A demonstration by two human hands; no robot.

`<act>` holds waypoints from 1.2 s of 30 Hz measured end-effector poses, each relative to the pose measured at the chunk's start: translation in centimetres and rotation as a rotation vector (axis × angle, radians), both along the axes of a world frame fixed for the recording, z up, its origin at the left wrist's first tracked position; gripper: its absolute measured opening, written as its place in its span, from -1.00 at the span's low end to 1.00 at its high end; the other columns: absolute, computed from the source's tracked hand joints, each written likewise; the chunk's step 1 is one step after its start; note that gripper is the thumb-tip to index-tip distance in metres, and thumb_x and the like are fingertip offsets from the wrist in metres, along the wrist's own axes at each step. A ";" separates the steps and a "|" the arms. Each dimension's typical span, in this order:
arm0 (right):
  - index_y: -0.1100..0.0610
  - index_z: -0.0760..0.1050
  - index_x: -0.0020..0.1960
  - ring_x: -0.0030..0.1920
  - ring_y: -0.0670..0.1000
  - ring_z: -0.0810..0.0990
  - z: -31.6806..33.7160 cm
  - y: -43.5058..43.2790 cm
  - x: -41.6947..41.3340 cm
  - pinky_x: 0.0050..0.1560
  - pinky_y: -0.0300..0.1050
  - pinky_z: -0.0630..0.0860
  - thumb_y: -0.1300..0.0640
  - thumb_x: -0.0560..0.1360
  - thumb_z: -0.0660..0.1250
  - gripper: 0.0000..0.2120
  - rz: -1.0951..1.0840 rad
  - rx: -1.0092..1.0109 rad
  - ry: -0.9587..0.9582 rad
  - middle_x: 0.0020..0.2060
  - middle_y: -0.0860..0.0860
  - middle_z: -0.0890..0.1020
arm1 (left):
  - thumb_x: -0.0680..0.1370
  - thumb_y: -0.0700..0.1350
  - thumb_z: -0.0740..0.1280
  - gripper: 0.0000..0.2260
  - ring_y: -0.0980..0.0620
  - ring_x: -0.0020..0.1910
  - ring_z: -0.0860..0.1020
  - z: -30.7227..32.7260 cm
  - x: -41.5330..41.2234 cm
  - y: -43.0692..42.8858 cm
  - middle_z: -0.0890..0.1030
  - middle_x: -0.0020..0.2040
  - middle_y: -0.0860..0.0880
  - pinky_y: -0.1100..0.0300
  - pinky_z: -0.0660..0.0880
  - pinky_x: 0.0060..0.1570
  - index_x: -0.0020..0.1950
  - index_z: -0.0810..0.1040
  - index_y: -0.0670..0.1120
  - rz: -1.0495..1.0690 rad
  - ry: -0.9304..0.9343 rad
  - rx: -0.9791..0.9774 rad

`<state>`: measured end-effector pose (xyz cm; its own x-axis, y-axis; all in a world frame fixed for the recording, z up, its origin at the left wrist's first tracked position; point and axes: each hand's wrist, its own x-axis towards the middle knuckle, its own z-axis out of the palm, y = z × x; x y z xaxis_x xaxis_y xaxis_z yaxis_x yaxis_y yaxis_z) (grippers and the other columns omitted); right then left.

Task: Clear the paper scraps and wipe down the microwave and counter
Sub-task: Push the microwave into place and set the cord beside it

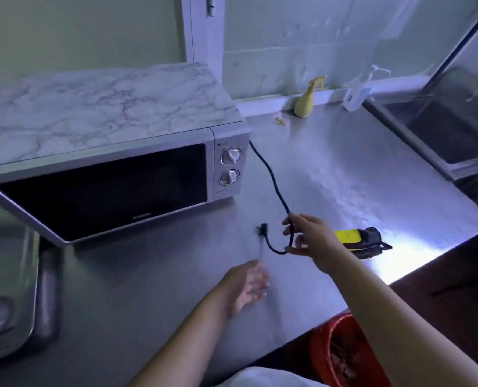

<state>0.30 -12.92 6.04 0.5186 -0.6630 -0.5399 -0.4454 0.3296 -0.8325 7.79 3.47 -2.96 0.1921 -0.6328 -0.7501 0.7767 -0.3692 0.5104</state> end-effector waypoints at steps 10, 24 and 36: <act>0.06 0.49 -0.21 -0.48 -0.06 0.32 -3.2 -7.8 -2.1 -0.38 -0.16 0.48 0.02 0.60 0.28 -0.77 0.002 0.675 -0.303 -0.39 -0.06 0.40 | 0.62 -0.16 0.22 -0.81 -0.20 -0.17 0.66 0.1 1.3 -7.6 0.67 -0.15 -0.23 -0.07 0.63 -0.16 -0.12 0.51 -0.23 0.411 0.291 -0.026; 0.07 0.60 0.01 -0.22 -0.03 0.58 -9.1 -18.9 -3.0 -0.04 -0.06 0.48 0.09 0.65 0.22 -0.81 0.240 0.471 -0.193 -0.29 0.01 0.56 | 0.59 -0.21 0.28 -0.82 -0.07 -0.03 0.67 1.1 4.5 -14.5 0.69 0.03 -0.10 -0.14 0.64 -0.09 -0.02 0.66 0.00 0.699 -0.008 -0.235; 0.09 0.72 0.04 -0.35 -0.06 0.52 -6.7 -19.5 -3.6 -0.20 -0.17 0.53 0.19 0.60 0.32 -0.81 0.354 0.175 -0.384 -0.26 -0.01 0.50 | 0.57 -0.20 0.36 -0.74 -0.04 -0.13 0.67 5.3 5.1 -17.5 0.68 -0.01 -0.15 0.00 0.63 -0.20 0.26 0.56 -0.02 0.346 -0.482 -0.051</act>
<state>-3.34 -32.39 -0.68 0.8752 -0.3292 -0.3544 -0.2290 0.3633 -0.9031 12.86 -14.07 2.36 0.7050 -0.5056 -0.4974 0.5234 -0.1023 0.8459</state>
